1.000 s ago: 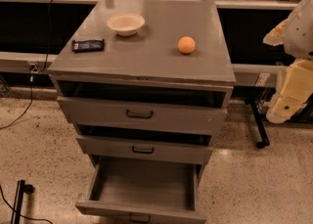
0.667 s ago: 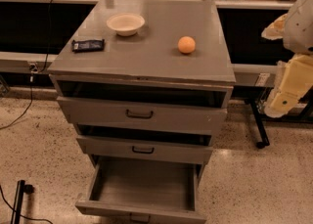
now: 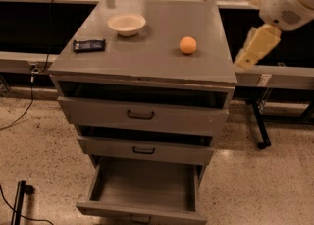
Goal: Place orange into bottom drawer
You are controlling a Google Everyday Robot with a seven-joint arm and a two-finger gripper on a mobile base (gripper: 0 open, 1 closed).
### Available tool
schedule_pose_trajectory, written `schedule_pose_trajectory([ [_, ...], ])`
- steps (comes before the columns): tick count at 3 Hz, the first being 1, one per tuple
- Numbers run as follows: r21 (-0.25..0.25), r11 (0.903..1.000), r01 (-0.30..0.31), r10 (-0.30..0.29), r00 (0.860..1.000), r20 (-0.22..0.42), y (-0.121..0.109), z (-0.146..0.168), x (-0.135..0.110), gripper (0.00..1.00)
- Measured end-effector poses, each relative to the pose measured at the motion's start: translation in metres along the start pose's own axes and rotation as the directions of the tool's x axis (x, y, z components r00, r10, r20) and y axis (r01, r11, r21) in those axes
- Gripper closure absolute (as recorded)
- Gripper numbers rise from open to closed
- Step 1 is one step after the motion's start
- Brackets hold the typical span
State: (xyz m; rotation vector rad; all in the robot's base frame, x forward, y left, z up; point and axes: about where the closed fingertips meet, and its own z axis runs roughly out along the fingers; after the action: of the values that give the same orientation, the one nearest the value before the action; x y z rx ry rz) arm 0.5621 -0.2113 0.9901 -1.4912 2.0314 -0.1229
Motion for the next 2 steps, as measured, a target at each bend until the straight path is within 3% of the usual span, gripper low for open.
schedule_pose_trajectory([
  [1,0.000,1.0000,0.002,-0.002,0.985,0.172,-0.051,0.046,-0.038,0.00],
  [2,0.002,0.9997,-0.025,0.024,0.972,0.233,-0.072,0.054,-0.043,0.00],
])
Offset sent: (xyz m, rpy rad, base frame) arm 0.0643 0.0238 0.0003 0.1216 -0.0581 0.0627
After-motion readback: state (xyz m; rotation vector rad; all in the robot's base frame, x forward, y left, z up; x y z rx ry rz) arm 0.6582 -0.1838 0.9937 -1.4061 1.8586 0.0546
